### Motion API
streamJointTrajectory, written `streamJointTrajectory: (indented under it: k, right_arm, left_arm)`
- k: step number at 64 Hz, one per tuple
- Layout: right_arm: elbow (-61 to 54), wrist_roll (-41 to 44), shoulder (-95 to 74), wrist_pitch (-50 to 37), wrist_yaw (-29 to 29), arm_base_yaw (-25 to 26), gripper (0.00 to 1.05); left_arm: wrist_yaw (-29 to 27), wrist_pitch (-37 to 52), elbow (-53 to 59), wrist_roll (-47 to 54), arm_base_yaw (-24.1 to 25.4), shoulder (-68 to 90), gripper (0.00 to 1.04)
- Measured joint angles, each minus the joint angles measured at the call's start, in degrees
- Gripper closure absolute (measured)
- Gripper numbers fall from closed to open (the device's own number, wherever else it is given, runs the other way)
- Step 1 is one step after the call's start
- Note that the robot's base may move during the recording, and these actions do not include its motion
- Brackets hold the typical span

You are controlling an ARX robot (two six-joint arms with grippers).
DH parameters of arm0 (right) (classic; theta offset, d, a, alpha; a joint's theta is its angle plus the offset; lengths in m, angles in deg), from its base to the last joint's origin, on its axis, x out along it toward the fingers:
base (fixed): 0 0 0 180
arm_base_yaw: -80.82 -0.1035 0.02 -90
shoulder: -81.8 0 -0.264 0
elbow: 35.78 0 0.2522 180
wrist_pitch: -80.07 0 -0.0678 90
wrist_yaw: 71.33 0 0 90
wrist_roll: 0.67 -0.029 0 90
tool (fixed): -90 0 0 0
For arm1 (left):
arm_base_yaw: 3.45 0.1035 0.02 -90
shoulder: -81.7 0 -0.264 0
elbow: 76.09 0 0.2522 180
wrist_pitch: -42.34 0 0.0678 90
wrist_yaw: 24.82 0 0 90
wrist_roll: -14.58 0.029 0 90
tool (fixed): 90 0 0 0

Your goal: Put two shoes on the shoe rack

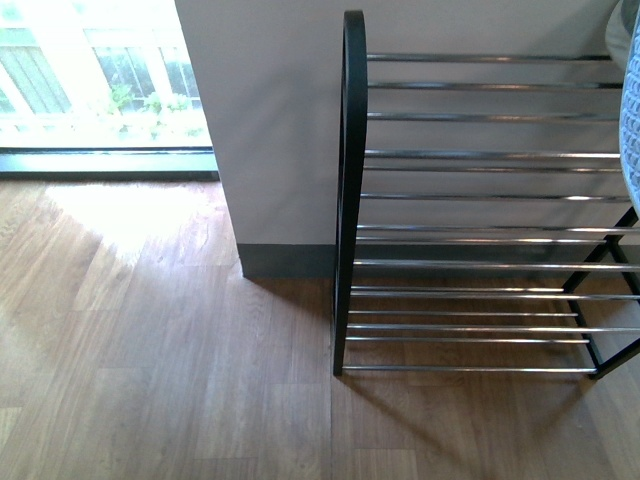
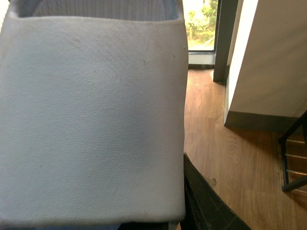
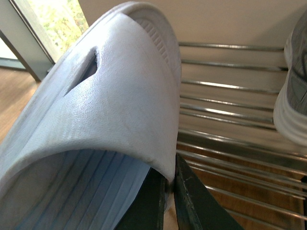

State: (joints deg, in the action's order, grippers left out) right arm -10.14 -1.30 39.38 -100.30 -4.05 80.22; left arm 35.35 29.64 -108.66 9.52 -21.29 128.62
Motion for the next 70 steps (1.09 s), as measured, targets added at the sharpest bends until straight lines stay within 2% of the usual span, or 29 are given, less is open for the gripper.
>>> streamJointTrajectory:
  k: [34,37,40,43,57,70]
  right_arm:
    - [0.04,0.02,0.04,-0.02,-0.02,0.00,1.03]
    - [-0.42,-0.94,-0.59,-2.58,0.98,-0.31,1.03]
    - [-0.70,-1.95,-3.19,-8.59,3.56,-1.55,1.03]
    - [1.60,-1.88,-9.29,-13.57,8.55,-4.33,1.03]
    - [12.83,8.59,-34.25,-20.92,22.16,-13.33,1.03]
    - [22.75,19.34,-51.93,-27.82,32.37,-16.31,1.03]
  left_arm:
    - [-0.02,0.00,0.00,-0.07,0.00,0.00,1.03]
    - [0.00,0.00,0.00,-0.07,0.00,0.00,1.03]
    - [0.00,0.00,0.00,-0.07,0.00,0.00,1.03]
    - [0.00,0.00,0.00,-0.07,0.00,0.00,1.03]
    - [0.00,0.00,0.00,-0.07,0.00,0.00,1.03]
    - [0.00,0.00,0.00,-0.07,0.00,0.00,1.03]
